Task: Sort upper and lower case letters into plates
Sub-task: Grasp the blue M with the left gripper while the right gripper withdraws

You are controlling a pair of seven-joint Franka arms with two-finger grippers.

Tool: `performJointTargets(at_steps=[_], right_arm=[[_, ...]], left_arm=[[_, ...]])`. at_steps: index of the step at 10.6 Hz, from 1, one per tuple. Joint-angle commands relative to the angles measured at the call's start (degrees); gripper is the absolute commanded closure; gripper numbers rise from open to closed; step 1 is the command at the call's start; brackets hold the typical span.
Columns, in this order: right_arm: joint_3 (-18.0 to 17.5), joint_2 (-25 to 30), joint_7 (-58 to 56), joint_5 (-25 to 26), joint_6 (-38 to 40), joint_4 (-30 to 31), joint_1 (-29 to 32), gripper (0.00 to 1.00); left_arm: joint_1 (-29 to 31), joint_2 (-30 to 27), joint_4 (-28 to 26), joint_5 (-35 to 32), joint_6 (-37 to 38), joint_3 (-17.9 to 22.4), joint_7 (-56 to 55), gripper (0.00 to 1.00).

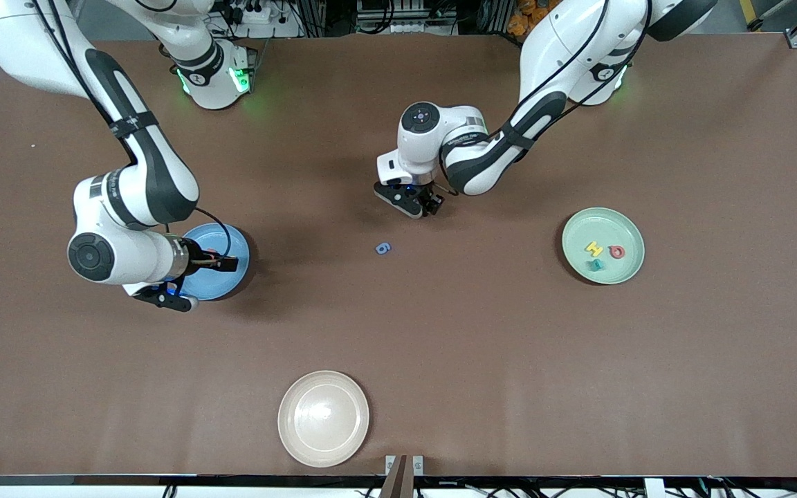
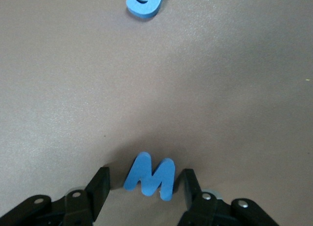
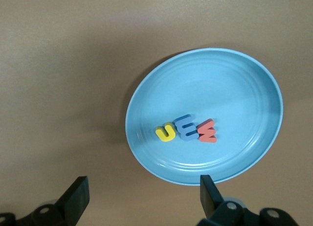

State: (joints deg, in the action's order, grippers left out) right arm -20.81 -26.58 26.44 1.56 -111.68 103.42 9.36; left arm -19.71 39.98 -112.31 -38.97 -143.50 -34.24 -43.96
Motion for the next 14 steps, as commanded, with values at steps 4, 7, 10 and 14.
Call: performJointTargets(at_steps=[4, 7, 10, 14], right_arm=[[-0.4, 0.6, 1.0, 0.9, 0.6, -0.1, 0.1, 0.0], [-0.4, 0.6, 1.0, 0.9, 0.5, -0.1, 0.1, 0.0], [-0.3, 0.5, 1.1, 0.9, 0.4, 0.1, -0.5, 0.0], [-0.4, 0.5, 1.1, 0.8, 0.1, -0.1, -0.8, 0.0]], left_arm=[[0.6, -0.9, -0.9, -1.8, -0.5, -0.1, -0.9, 0.41], [0.6, -0.8, -0.9, -1.7, -0.5, 0.0, -0.8, 0.58], [0.6, -1.2, -0.9, -1.7, -0.5, 0.0, -1.1, 0.96], [5.4, -6.1, -1.7, 0.3, 0.0, -1.8, -1.3, 1.0]])
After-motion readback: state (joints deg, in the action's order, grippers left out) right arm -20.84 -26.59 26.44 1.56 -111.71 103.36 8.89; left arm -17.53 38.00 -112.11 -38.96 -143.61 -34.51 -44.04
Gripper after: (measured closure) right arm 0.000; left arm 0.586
